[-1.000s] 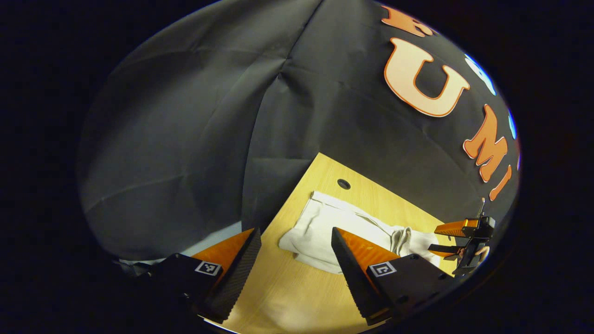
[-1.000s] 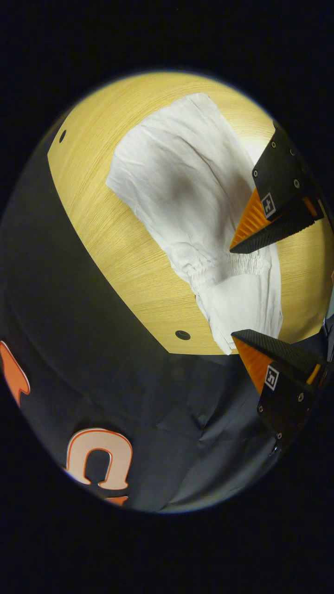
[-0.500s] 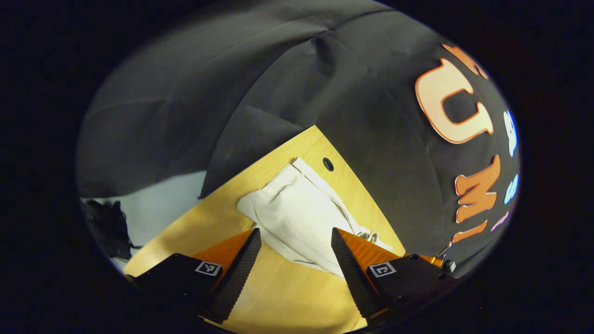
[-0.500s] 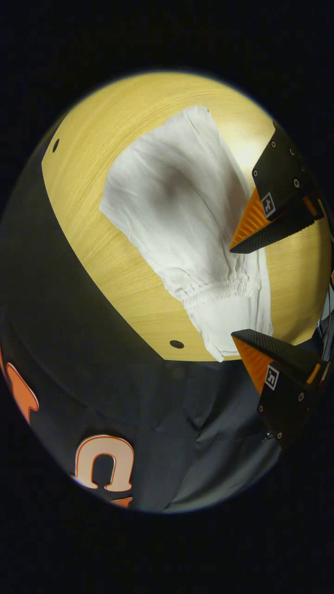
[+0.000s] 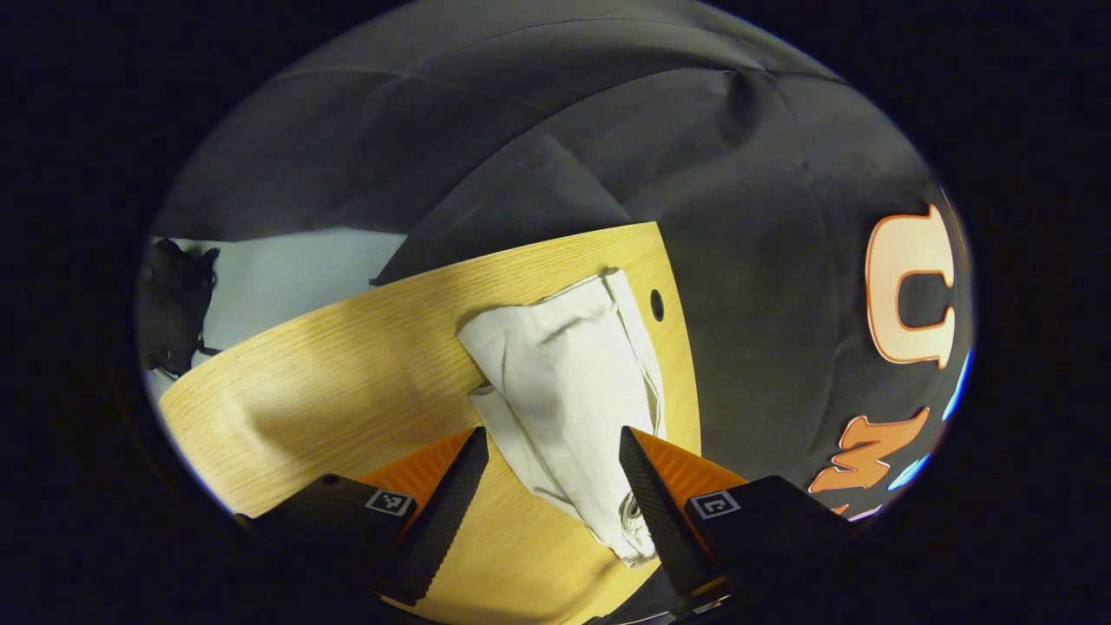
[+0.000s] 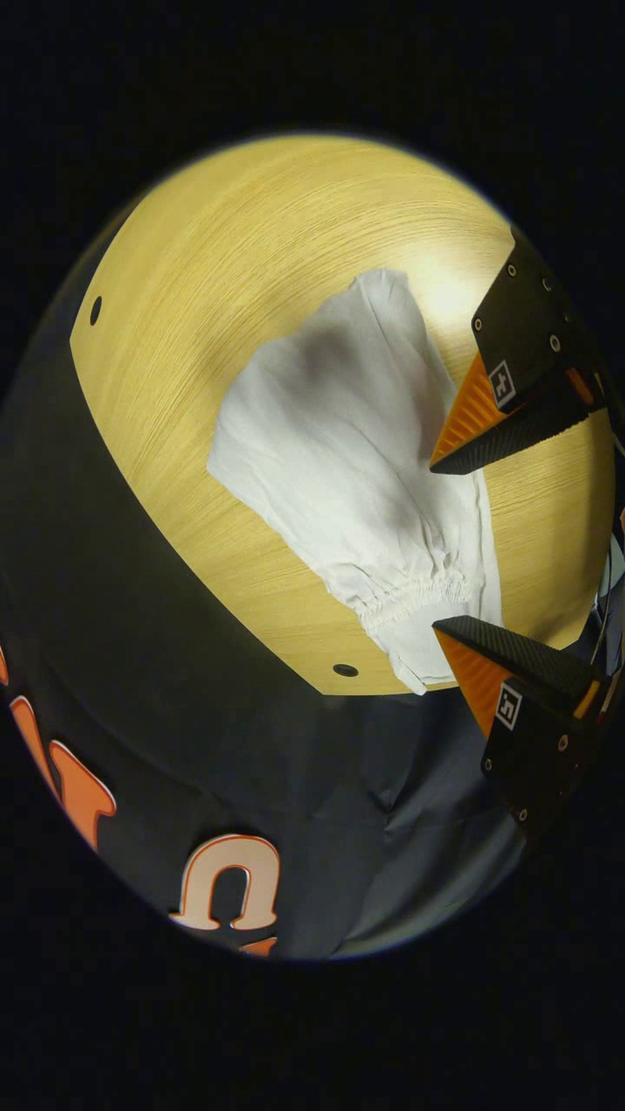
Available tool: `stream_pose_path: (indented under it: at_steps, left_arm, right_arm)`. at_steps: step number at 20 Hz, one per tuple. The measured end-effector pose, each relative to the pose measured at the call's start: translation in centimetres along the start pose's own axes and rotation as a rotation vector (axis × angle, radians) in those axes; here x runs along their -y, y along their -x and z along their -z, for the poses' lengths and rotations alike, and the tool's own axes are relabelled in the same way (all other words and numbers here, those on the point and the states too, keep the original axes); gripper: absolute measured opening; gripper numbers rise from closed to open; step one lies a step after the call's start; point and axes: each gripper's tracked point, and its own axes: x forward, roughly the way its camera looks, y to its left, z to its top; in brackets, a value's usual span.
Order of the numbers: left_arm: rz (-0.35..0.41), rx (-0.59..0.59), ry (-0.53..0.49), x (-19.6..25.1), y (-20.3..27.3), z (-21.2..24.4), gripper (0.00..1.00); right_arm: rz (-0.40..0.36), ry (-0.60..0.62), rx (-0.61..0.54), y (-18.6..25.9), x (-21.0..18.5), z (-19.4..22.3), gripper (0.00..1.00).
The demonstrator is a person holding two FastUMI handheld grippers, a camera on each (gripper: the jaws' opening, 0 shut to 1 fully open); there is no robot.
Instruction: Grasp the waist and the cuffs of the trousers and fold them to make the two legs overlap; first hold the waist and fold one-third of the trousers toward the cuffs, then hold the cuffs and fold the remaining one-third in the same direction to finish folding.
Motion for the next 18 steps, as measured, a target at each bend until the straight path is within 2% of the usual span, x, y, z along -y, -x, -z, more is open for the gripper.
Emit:
stream_pose_path:
  at_steps: [4, 8, 10, 13, 15, 16, 17, 18]
  left_arm:
    - [-0.005, -0.019, 0.054, -0.5, -1.2, 0.2, 1.00]
    - [0.027, -0.007, 0.083, 0.2, -2.3, -0.2, 0.98]
    - [0.002, -0.001, 0.078, -0.1, -3.0, -0.5, 1.00]
    - [-0.052, -0.007, 0.075, -1.0, -4.4, -0.3, 0.57]
    - [-0.041, -0.025, 0.074, -0.9, -4.9, 0.0, 0.29]
    - [-0.047, -0.019, 0.069, -0.8, -5.3, 0.0, 0.22]
    - [-0.032, -0.023, 0.055, -0.3, -5.4, -0.1, 0.09]
    - [-0.026, -0.008, 0.035, 0.0, -4.6, -0.6, 0.10]
  right_arm:
    - [-0.001, -0.033, 0.001, 0.5, 1.2, -0.7, 0.98]
    - [0.004, -0.054, 0.002, 0.6, 2.2, -1.3, 0.98]
    - [-0.001, -0.070, 0.005, 0.6, 2.3, -1.7, 0.98]
    - [-0.003, -0.084, 0.015, 1.1, 2.6, -2.0, 0.98]
    - [0.004, -0.090, 0.029, 1.4, 3.1, -2.2, 0.98]
    - [0.008, -0.094, 0.035, 1.7, 3.4, -2.4, 0.98]
    - [0.010, -0.095, 0.041, 2.0, 3.8, -2.5, 0.98]
    - [0.013, -0.095, 0.045, 2.3, 4.1, -2.5, 0.98]
